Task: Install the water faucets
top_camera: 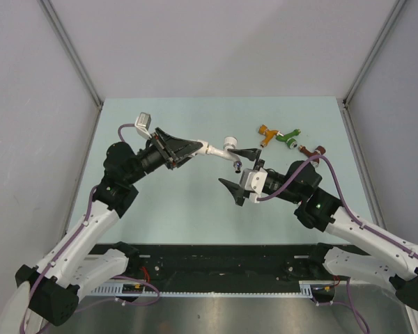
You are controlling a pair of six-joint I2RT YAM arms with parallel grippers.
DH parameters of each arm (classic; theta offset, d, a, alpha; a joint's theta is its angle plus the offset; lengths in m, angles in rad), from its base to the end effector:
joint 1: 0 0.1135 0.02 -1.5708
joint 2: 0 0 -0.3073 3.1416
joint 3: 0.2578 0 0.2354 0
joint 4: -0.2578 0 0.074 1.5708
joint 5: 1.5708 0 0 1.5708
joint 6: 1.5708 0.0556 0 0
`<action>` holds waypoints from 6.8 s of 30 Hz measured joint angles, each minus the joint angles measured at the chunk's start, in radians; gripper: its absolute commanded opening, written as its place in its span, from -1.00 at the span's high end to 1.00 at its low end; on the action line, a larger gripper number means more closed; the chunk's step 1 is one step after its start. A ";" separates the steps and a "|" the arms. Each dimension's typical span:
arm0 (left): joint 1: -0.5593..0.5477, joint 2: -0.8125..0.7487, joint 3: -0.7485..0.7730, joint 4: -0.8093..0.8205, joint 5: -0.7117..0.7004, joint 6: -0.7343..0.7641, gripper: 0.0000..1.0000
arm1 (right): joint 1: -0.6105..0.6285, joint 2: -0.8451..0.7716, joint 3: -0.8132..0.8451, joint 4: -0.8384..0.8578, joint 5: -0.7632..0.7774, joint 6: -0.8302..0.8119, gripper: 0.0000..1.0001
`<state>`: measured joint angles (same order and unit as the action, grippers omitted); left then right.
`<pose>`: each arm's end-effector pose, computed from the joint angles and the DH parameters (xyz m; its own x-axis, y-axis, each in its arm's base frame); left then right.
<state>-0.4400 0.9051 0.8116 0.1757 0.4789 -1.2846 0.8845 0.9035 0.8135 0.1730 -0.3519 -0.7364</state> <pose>0.1568 -0.1021 0.4038 -0.7403 -0.5925 -0.3177 0.2953 0.1379 -0.9454 0.1041 0.1573 0.4047 0.6728 -0.1735 -0.7192 -0.6640 0.2869 -0.6905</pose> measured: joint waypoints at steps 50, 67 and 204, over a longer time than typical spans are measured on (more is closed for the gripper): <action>-0.013 -0.021 -0.243 0.706 0.196 0.362 1.00 | -0.358 0.390 -0.015 0.895 -0.516 1.917 0.82; -0.014 -0.046 -0.206 0.545 0.133 0.364 0.99 | -0.523 0.263 -0.013 0.711 -0.509 1.761 -0.36; -0.008 0.021 -0.026 0.300 0.204 0.212 1.00 | -0.342 0.193 0.031 0.508 -0.505 1.197 1.00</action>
<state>-0.4477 0.9260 0.7853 0.4755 0.6827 -1.0721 0.5423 1.0969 0.8440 0.6811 -0.8570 0.4610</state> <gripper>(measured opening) 0.448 0.328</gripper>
